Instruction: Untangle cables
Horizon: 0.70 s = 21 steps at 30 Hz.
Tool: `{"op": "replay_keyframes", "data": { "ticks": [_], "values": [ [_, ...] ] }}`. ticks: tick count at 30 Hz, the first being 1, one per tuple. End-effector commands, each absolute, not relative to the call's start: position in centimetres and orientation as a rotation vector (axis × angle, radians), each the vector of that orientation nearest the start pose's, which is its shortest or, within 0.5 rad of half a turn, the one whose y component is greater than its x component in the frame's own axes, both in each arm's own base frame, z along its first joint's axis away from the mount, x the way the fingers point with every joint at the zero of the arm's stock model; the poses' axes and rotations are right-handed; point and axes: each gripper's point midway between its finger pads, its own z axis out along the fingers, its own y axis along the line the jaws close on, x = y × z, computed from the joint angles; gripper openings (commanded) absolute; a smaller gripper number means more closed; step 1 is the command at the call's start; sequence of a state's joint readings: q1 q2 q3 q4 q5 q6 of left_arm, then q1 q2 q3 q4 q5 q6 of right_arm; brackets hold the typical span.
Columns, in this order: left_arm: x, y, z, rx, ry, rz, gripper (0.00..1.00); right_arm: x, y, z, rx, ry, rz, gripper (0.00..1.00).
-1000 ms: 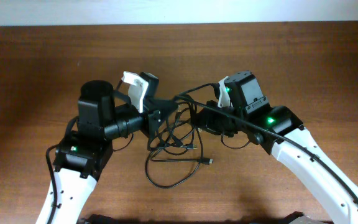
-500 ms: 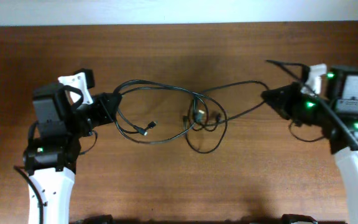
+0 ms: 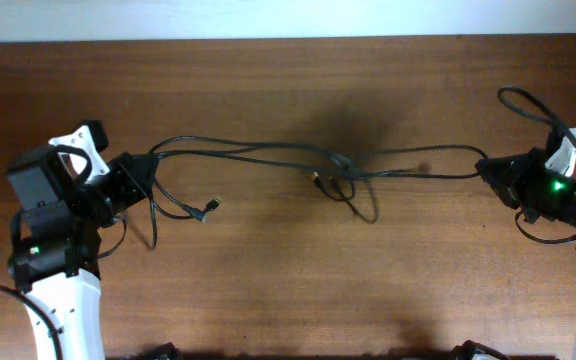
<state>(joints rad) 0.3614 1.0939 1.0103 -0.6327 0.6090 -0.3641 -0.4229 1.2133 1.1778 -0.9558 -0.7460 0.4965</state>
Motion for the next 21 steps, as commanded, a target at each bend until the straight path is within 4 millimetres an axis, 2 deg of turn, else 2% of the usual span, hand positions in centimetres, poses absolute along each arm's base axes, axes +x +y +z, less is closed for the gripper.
{"op": "replay_keyframes", "data": {
  "ticks": [1, 6, 8, 10, 11, 13, 14, 16, 19, 21],
  "values": [
    [32.6, 4.5, 25.1, -0.577, 2.131, -0.576, 0.00, 30.7, -3.0, 24.1, 0.847, 2.290, 0.846, 0.05],
    [32.5, 4.9, 25.0, -0.589, 2.129, -0.563, 0.00, 29.8, -5.0, 22.5, 0.946, 2.333, 0.664, 0.08],
    [32.4, 6.3, 24.9, -0.635, 2.114, -0.515, 0.00, 29.4, -6.3, 21.8, 0.991, 2.345, 0.554, 0.08],
    [32.2, 7.2, 25.0, -0.674, 2.096, -0.511, 0.00, 29.4, -6.5, 21.7, 0.999, 2.347, 0.535, 0.09],
    [32.2, 7.1, 25.0, -0.671, 2.097, -0.518, 0.00, 29.4, -6.5, 21.7, 0.999, 2.347, 0.535, 0.14],
    [32.3, 6.0, 25.4, -0.630, 2.094, -0.592, 0.00, 29.0, -6.1, 21.5, 1.004, 2.364, 0.554, 0.44],
    [32.3, 5.6, 25.6, -0.616, 2.094, -0.620, 0.00, 28.7, -6.0, 21.3, 1.007, 2.379, 0.555, 0.52],
    [32.3, 4.7, 25.9, -0.580, 2.091, -0.683, 0.00, 28.4, -4.9, 21.3, 0.880, 2.431, 0.593, 0.64],
    [32.1, 2.9, 26.7, -0.511, 2.082, -0.802, 0.00, 28.3, -2.3, 22.3, 0.607, 2.454, 0.738, 0.81],
    [32.0, 1.6, 27.2, -0.459, 2.079, -0.867, 0.00, 28.2, -1.2, 22.6, 0.526, 2.460, 0.783, 0.87]
  ]
}}
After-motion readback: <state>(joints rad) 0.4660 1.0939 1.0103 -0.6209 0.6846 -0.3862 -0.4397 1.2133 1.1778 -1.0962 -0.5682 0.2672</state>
